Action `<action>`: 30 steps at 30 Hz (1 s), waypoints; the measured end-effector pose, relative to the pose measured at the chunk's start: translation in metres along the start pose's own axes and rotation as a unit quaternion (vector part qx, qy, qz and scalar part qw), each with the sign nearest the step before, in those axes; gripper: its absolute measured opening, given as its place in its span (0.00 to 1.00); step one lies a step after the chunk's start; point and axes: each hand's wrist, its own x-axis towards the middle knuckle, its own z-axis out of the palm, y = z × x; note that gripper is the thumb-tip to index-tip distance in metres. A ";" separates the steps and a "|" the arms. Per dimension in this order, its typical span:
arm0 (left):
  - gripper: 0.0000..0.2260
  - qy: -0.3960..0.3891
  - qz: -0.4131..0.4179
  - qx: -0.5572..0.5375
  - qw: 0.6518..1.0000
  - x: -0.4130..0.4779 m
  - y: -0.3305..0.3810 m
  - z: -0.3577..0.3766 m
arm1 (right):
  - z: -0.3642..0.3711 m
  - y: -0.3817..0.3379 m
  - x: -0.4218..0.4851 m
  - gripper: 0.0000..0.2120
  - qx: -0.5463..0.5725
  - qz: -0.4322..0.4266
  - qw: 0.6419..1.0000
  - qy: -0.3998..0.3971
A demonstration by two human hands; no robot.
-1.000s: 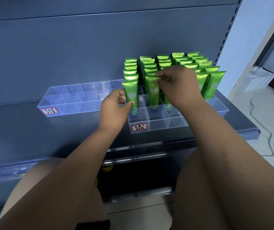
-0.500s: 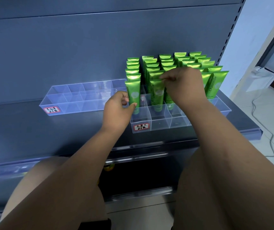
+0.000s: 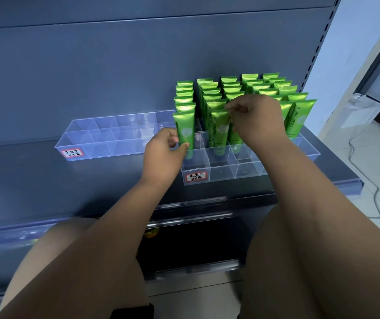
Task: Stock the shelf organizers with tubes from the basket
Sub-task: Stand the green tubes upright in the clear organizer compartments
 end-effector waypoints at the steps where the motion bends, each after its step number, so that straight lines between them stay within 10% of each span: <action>1: 0.08 0.002 -0.001 0.002 1.000 -0.001 0.001 0.000 | -0.001 0.000 -0.001 0.13 -0.012 -0.008 1.000 0.001; 18: 0.19 0.049 0.054 0.103 0.992 -0.019 0.019 -0.015 | 0.001 -0.014 -0.010 0.10 -0.148 -0.066 0.987 0.006; 30: 0.10 0.117 0.301 0.270 0.907 0.009 0.062 -0.008 | 0.008 -0.011 -0.004 0.10 -0.127 -0.150 0.979 0.050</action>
